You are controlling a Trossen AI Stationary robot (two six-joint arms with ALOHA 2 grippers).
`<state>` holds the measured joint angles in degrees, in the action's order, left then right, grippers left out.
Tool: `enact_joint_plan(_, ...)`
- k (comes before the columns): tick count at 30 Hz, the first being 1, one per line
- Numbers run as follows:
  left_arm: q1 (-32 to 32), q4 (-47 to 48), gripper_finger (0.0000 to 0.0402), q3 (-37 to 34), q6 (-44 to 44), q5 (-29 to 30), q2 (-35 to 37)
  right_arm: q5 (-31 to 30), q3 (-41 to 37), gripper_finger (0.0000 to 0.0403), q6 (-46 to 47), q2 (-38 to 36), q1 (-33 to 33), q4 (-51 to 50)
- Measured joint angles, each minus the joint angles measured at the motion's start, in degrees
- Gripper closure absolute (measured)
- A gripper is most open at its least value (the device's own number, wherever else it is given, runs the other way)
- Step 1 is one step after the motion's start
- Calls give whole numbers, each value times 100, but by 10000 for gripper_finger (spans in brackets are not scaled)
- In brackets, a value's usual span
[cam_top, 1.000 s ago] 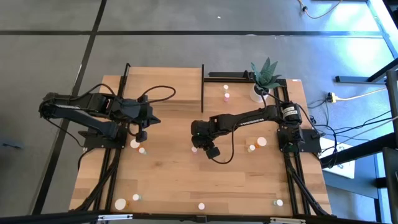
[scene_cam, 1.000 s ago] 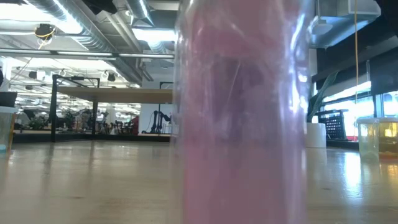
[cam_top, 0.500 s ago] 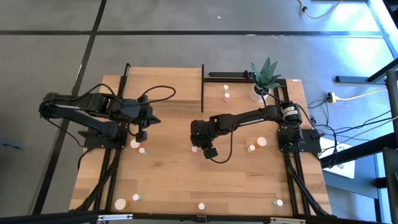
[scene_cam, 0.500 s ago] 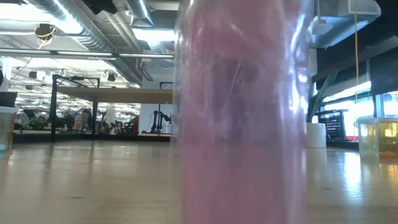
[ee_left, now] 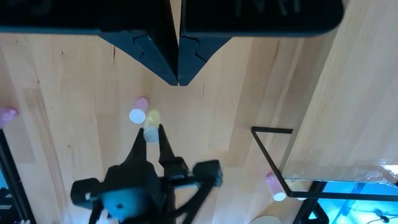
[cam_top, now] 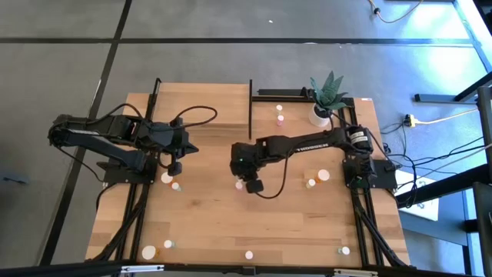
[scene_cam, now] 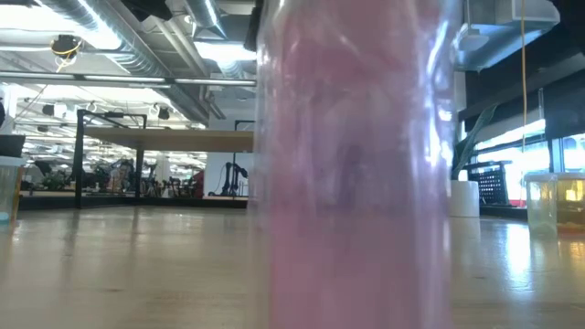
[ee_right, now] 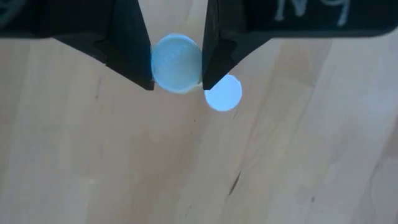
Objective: Pick and place medicine bottles onto shelf by color
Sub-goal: Put the bottom left yellow pill bottle on the shelf
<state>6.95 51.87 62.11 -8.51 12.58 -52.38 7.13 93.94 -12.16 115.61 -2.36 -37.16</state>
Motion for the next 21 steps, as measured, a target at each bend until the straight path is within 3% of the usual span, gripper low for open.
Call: enact_joint_plan(21,0,0,401,0,-9,0,0,-153,2065,282,1210,-9,344,-960)
